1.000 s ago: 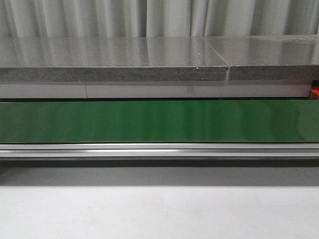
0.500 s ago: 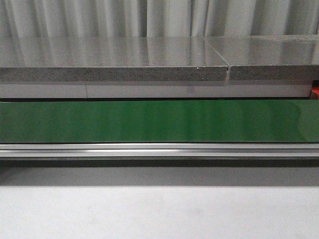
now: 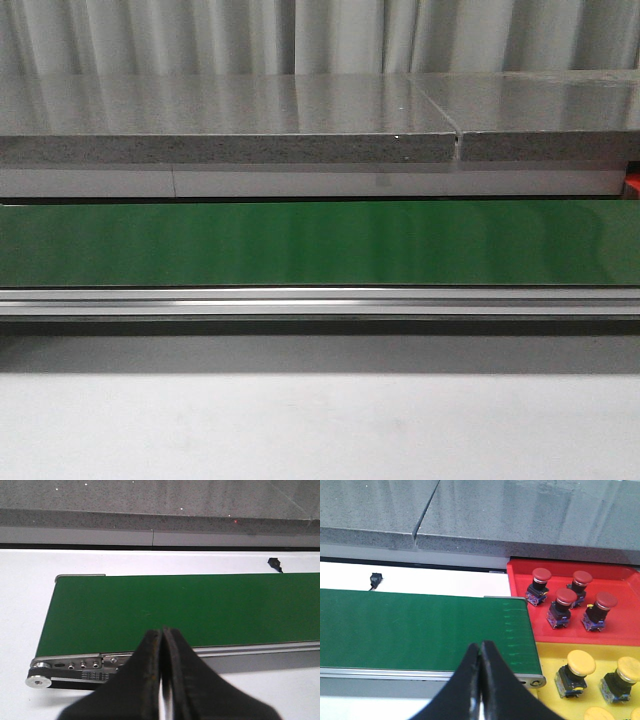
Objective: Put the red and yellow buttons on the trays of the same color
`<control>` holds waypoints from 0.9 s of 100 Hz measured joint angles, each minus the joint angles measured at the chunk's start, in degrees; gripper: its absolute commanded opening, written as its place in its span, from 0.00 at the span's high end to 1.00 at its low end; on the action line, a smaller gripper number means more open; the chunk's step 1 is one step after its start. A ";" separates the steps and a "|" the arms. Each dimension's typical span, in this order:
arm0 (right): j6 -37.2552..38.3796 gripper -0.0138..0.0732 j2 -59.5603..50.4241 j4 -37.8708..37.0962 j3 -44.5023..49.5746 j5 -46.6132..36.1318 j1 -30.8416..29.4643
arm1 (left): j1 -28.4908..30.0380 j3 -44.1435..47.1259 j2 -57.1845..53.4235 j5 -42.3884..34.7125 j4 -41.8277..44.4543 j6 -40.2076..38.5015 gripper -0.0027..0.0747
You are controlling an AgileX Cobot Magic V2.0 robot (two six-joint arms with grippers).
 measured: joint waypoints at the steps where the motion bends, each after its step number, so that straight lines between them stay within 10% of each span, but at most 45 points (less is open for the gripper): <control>1: 0.00 0.92 0.00 0.00 0.00 0.00 0.00 | 0.00 0.00 0.00 0.00 0.00 0.00 0.99; 90: 0.00 0.92 -2.70 -1.18 10.28 -11.79 9.84 | 0.00 0.00 0.00 0.00 0.00 0.00 0.99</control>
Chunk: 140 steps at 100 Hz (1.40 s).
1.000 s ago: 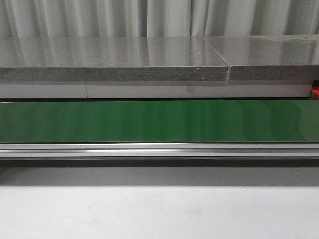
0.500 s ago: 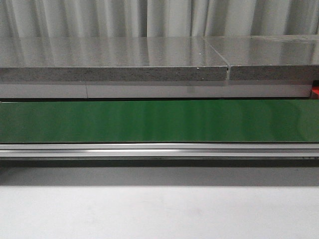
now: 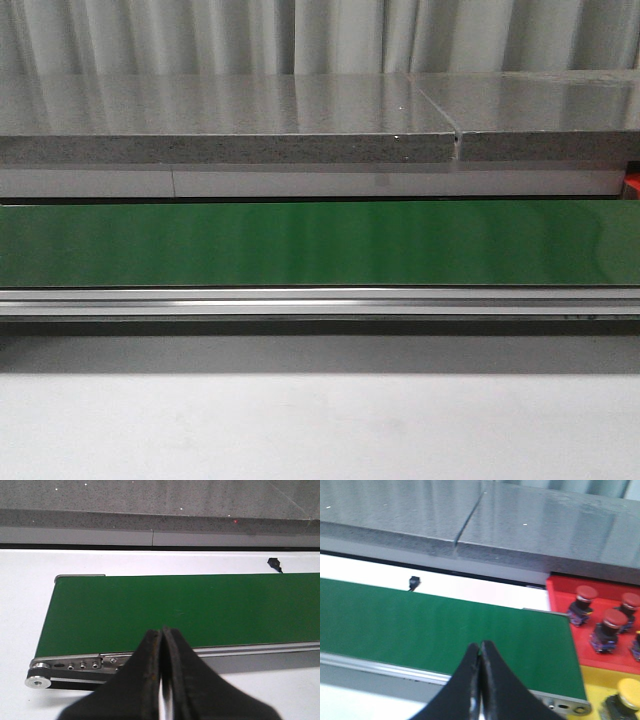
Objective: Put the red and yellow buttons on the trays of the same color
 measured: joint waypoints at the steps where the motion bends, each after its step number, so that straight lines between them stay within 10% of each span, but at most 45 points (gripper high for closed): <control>1: 0.00 0.92 -0.20 -0.10 0.33 -0.23 0.13 | 0.00 0.00 0.00 0.00 0.00 0.00 0.99; 140: 0.00 0.92 -11.09 -0.44 19.29 -13.11 1.48 | 0.00 0.00 -0.09 -0.11 0.00 0.00 0.99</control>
